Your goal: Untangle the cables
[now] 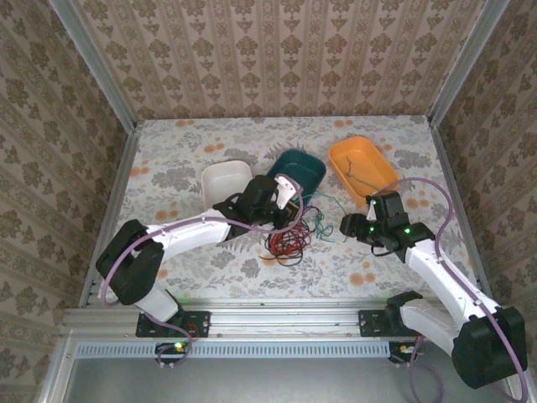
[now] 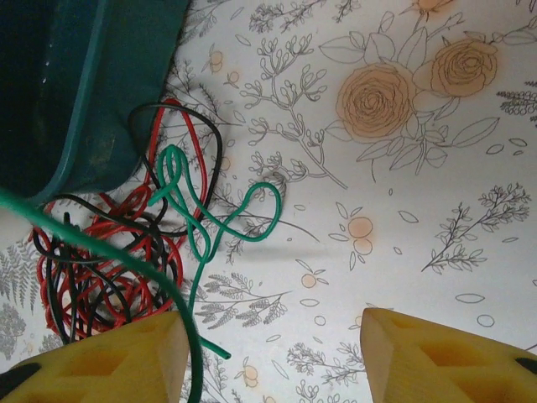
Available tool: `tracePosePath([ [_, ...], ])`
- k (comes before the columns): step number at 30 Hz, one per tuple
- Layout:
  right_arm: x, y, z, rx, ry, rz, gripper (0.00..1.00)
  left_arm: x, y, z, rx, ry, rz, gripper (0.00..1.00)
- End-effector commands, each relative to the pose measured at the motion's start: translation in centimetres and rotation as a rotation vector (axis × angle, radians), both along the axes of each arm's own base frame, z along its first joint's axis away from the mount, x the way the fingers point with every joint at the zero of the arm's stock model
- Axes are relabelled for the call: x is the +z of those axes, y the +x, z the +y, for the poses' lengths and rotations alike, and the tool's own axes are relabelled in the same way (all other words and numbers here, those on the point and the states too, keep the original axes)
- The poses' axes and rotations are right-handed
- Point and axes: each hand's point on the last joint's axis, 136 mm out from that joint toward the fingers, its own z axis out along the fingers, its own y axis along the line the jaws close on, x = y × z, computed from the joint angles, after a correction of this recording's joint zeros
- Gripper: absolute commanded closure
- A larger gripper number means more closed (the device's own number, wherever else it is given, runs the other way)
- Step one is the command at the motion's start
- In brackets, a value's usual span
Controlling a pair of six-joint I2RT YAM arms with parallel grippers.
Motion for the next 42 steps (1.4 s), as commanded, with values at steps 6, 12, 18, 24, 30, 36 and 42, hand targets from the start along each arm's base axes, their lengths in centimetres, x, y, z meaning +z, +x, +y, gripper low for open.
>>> tracePosePath([
  [6,0.2,0.1,1.6,0.050,0.083,0.001,0.91,0.9,-0.2,-0.3,-0.013,-0.046,-0.001,1.00],
  [12,1.5,0.5,2.9,0.086,0.156,-0.051,1.00,1.0,-0.3,-1.5,-0.036,-0.065,0.012,1.00],
  [18,3.2,1.9,5.5,0.150,0.251,-0.113,1.00,0.9,-1.6,-5.4,-0.129,-0.074,0.016,1.00],
  [24,3.1,3.0,6.9,0.157,0.253,-0.101,1.00,1.9,-1.5,-7.4,-0.150,-0.134,0.013,1.00],
  [30,3.3,4.4,4.6,0.051,0.157,-0.116,1.00,2.1,0.7,-4.9,-0.042,-0.230,0.080,0.49],
  [36,4.0,7.3,-0.8,-0.195,0.036,-0.123,1.00,3.3,4.1,1.4,0.193,-0.327,0.052,0.29],
  [42,4.8,10.9,-5.6,-0.477,0.036,-0.182,1.00,3.6,4.7,4.8,0.286,-0.297,0.004,0.23],
])
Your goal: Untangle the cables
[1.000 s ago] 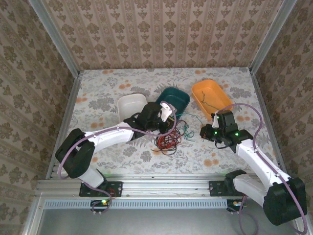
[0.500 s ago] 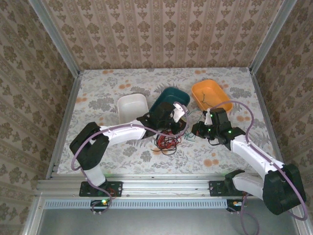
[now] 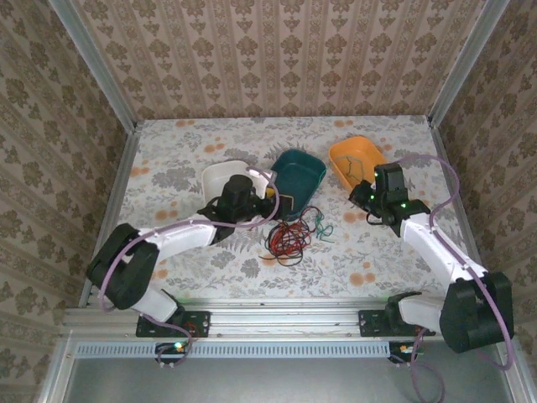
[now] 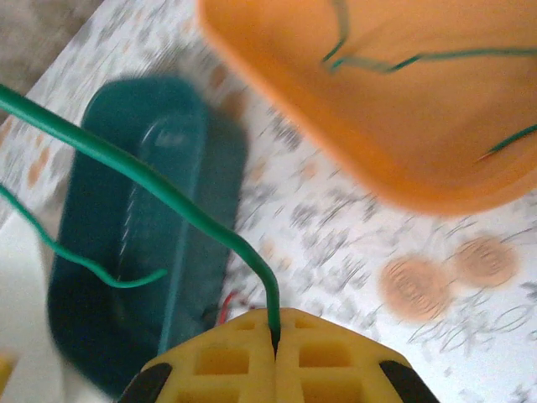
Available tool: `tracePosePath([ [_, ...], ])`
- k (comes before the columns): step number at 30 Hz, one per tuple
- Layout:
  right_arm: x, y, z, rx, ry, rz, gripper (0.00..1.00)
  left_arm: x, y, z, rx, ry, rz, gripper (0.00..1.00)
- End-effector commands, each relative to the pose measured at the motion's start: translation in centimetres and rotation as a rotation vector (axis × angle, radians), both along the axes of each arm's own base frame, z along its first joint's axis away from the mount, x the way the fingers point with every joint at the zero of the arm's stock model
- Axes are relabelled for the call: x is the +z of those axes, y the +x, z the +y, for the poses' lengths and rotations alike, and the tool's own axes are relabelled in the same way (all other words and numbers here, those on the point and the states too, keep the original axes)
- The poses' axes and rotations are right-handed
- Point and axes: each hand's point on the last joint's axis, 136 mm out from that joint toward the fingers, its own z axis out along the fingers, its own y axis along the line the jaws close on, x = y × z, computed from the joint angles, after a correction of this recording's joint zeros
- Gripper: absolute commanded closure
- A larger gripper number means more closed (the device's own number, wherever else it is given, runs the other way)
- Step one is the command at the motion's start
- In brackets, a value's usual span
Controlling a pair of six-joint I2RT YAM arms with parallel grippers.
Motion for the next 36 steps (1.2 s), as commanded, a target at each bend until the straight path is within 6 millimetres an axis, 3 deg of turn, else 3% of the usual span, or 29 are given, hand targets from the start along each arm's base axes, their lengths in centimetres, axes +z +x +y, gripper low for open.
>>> tracePosePath([
  [1,1.1,2.2,-3.5,-0.232,-0.011,-0.065,1.00,1.8,0.5,0.8,0.049,-0.038,-0.039,0.22],
  [8,1.9,5.3,-6.9,-0.488,0.062,-0.195,1.00,0.6,0.0,0.1,0.022,-0.052,0.013,0.20],
  [12,1.5,6.4,-8.2,-0.554,0.071,-0.190,1.00,0.3,-0.2,-0.6,0.002,-0.055,0.027,0.19],
  [14,-0.3,6.9,-8.7,-0.591,0.063,-0.153,1.00,0.2,-0.2,-1.1,-0.013,-0.051,0.030,0.19],
  [18,-2.1,8.4,-8.8,-0.584,0.080,-0.126,1.00,0.1,-0.2,-1.5,-0.023,-0.052,0.037,0.19],
  [22,-3.3,10.2,-7.1,-0.470,0.116,-0.062,0.99,0.2,-0.2,-1.8,-0.035,-0.048,0.040,0.19],
  [24,-3.3,10.5,-6.2,-0.411,0.130,-0.041,0.89,0.2,-0.2,-1.9,-0.035,-0.043,0.037,0.19],
  [26,-3.0,10.1,-5.9,-0.393,0.129,-0.019,0.62,0.3,-0.1,-1.9,-0.034,-0.037,0.032,0.18],
  [27,-2.8,9.9,-6.0,-0.392,0.122,-0.019,0.56,0.2,-0.1,-1.9,-0.034,-0.031,0.033,0.18],
  [30,-1.6,9.2,-6.2,-0.380,0.093,-0.032,0.48,0.4,-0.1,-2.1,-0.044,-0.018,0.024,0.18],
  [36,0.4,7.3,-6.6,-0.358,0.043,-0.060,0.46,0.1,-0.6,-3.0,-0.074,0.032,0.011,0.17],
])
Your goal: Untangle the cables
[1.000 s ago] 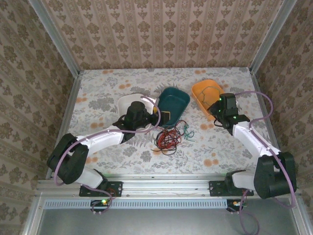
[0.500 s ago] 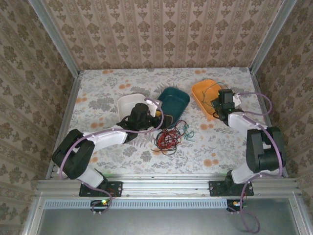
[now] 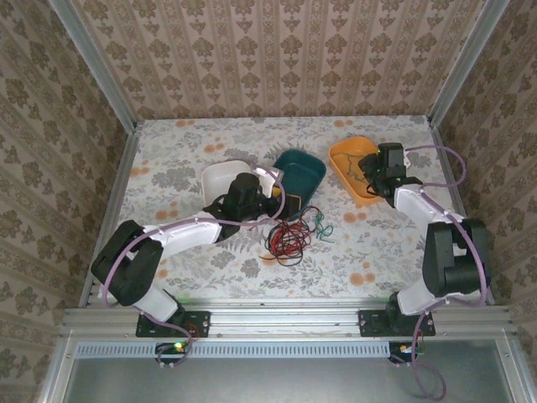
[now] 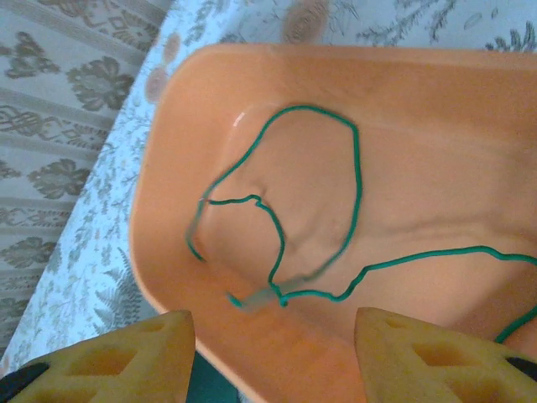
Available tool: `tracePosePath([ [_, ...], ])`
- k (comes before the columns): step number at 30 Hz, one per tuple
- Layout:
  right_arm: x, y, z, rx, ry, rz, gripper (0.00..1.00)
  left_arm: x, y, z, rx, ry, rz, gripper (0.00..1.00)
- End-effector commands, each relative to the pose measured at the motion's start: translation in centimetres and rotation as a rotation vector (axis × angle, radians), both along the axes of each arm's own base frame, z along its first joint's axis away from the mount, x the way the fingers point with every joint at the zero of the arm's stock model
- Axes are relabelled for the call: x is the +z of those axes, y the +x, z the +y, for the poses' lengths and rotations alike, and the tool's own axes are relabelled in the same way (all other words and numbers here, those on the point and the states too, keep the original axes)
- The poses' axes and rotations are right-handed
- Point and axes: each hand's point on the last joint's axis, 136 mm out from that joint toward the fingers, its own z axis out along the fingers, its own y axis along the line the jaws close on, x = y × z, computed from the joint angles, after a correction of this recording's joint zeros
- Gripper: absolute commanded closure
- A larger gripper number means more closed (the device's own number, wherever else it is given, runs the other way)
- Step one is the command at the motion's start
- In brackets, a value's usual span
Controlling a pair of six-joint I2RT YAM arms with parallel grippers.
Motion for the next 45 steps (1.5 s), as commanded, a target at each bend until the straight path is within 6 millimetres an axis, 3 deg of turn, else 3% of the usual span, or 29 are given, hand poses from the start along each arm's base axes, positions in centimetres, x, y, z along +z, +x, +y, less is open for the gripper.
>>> tracePosePath([
  [1,1.4,-1.9,-0.3,0.023,-0.046,-0.003,0.46,-0.1,-0.2,-0.8,-0.031,0.048,-0.022,0.18],
  [6,1.7,-5.3,1.3,0.109,-0.072,0.007,0.46,-1.3,-0.6,-1.4,-0.048,0.100,-0.012,0.18],
  [10,-0.6,-8.9,5.2,0.302,-0.082,0.085,0.46,-2.5,-1.1,-2.2,-0.078,0.149,-0.007,0.19],
  [14,-3.8,-13.6,9.1,0.591,-0.134,0.268,0.46,-3.8,-1.6,-2.9,-0.102,0.222,-0.013,0.20],
  [19,-6.2,-17.9,12.2,0.822,-0.100,0.412,0.46,-4.1,-0.8,-2.5,-0.046,0.227,-0.016,0.21],
  [21,-6.8,-18.8,13.1,0.869,-0.066,0.433,0.46,-3.9,-0.6,-2.5,-0.034,0.221,-0.020,0.21],
  [26,-7.8,-20.2,16.0,1.014,0.064,0.464,0.46,-4.0,-0.3,-2.3,-0.016,0.228,-0.019,0.21],
  [29,-8.8,-20.3,16.2,1.027,0.068,0.506,0.51,-4.1,-0.5,-2.2,-0.019,0.228,-0.015,0.21],
  [36,-8.4,-18.7,16.2,1.014,0.029,0.450,1.00,-3.9,-0.9,-1.8,-0.029,0.235,-0.021,0.20],
  [39,-7.9,-18.4,15.4,0.986,-0.016,0.445,1.00,-3.7,-1.2,-1.9,-0.052,0.238,-0.029,0.20],
  [45,-4.1,-17.1,13.5,0.921,-0.059,0.301,1.00,-2.4,-1.8,-2.5,-0.099,0.169,-0.035,0.21],
])
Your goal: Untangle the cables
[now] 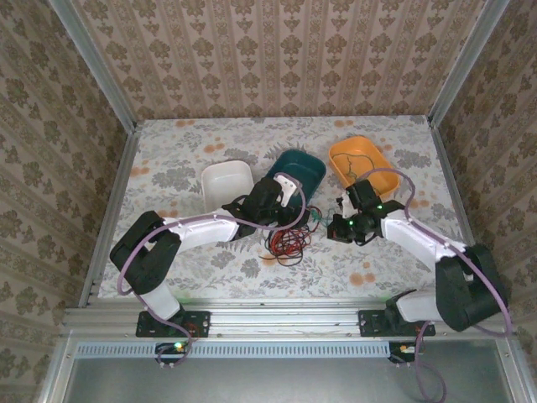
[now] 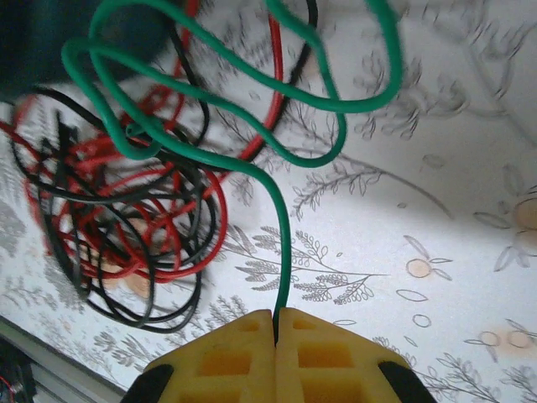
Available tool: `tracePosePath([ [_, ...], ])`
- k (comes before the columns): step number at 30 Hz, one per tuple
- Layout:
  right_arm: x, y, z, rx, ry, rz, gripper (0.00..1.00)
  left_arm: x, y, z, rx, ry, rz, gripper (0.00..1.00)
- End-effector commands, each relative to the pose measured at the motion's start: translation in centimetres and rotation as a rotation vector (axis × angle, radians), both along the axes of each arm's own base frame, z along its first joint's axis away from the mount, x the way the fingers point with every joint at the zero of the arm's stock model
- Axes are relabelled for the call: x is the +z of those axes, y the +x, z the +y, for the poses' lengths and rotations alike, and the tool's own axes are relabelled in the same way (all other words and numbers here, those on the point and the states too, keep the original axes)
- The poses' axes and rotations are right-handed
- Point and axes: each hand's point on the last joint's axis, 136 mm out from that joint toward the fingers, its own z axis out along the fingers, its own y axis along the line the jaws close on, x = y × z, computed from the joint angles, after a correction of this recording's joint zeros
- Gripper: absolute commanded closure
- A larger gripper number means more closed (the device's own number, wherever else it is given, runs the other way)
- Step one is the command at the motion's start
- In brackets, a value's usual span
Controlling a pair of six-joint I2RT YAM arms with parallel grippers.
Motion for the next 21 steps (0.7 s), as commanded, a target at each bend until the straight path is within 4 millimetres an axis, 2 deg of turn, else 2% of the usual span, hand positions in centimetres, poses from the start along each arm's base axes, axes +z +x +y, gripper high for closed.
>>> tracePosePath([
  [1,2.5,0.8,-1.2,-0.034,0.007,-0.079,1.00,2.4,-0.5,-0.1,-0.050,-0.078,-0.014,0.22],
  [7,4.2,0.5,-0.9,-0.043,0.143,-0.113,1.00,6.3,-0.5,-0.1,-0.124,-0.314,0.024,0.25],
  [10,4.9,0.4,0.0,-0.031,0.212,-0.118,1.00,7.4,-1.4,-0.5,-0.192,-0.340,0.028,0.26],
  [16,6.5,0.1,2.2,0.030,0.371,-0.114,1.00,8.1,-2.6,-1.8,-0.280,-0.370,0.069,0.30],
  [21,7.0,0.0,2.6,0.044,0.400,-0.117,1.00,8.1,-2.6,-2.7,-0.295,-0.390,0.077,0.33],
])
